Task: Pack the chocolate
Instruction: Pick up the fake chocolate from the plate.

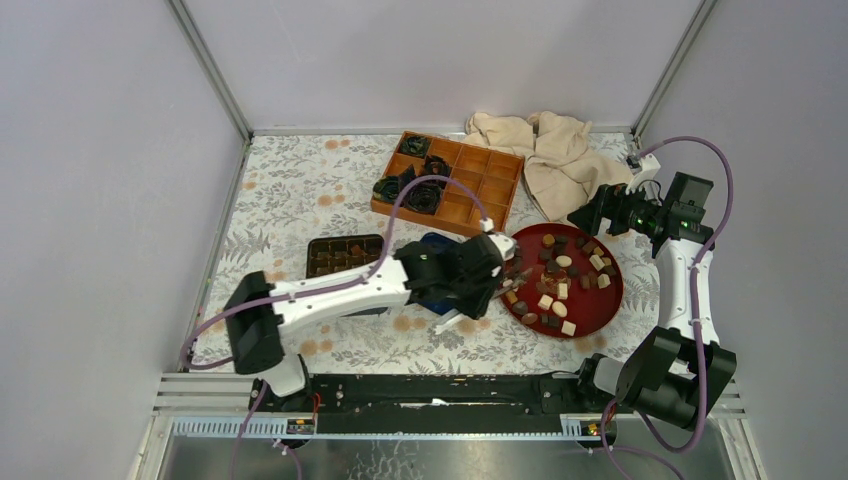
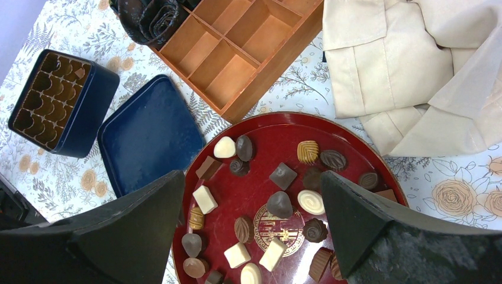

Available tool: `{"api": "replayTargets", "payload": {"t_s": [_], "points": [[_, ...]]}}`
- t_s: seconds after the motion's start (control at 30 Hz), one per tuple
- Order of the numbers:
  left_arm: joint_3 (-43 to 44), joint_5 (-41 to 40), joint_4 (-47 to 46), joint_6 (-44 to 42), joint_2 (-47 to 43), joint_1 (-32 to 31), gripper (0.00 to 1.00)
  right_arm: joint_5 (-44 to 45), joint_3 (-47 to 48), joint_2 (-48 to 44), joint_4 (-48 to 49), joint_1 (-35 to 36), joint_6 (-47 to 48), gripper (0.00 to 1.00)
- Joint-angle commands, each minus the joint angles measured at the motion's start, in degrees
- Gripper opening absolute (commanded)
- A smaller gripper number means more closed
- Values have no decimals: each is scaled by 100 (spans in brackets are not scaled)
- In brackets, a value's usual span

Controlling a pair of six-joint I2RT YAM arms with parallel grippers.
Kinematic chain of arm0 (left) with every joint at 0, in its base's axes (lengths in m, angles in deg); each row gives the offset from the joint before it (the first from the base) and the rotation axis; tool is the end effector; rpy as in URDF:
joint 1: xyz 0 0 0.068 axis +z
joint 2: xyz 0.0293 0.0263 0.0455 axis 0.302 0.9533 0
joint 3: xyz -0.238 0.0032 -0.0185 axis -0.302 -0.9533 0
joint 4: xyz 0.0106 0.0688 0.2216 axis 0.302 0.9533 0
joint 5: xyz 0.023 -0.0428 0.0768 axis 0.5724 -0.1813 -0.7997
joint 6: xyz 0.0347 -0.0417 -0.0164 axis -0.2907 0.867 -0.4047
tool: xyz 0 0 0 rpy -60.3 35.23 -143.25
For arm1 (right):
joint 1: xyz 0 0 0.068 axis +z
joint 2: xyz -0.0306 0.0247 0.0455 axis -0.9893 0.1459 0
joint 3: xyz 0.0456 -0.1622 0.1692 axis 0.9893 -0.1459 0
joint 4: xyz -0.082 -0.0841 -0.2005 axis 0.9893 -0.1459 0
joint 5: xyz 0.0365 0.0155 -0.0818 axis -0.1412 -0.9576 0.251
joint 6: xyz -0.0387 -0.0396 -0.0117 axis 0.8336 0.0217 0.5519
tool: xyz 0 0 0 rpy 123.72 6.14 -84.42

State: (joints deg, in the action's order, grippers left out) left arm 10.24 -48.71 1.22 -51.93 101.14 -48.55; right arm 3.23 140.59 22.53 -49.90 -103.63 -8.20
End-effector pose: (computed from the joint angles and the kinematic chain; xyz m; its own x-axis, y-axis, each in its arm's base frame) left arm 0.1352 -0.3036 0.2545 -0.7203 0.4689 -0.5111 0.6477 0.7184 -0.2538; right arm 0.2376 -0.0624 0.2808 -0.4241 -0.0192 -0.9054 -0.5003 0.8384 0.2165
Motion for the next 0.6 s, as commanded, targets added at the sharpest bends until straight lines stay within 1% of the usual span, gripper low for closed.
{"api": "replayTargets", "payload": {"t_s": [0.0, 0.17, 0.3, 0.37, 0.43, 0.57], "points": [[-570, -328, -91, 186, -864, 402, 0, -138, 66, -91, 93, -13, 46, 92], [-1211, -528, 531, 175, -1941, 1232, 0, -144, 60, -83, 97, -12, 36, 92], [-1571, -611, 1155, 63, -2669, 2265, 0, -126, 57, -67, 103, -10, 28, 92], [-1742, -699, 1450, -39, -2921, 2901, 0, -117, 51, -58, 103, -12, 28, 92], [-1891, -801, 1709, -107, -3116, 3375, 0, -109, 51, -50, 112, -8, 28, 92], [-2140, -815, 1922, -205, -3299, 4081, 0, -107, 52, -22, 111, -11, 23, 92]]}}
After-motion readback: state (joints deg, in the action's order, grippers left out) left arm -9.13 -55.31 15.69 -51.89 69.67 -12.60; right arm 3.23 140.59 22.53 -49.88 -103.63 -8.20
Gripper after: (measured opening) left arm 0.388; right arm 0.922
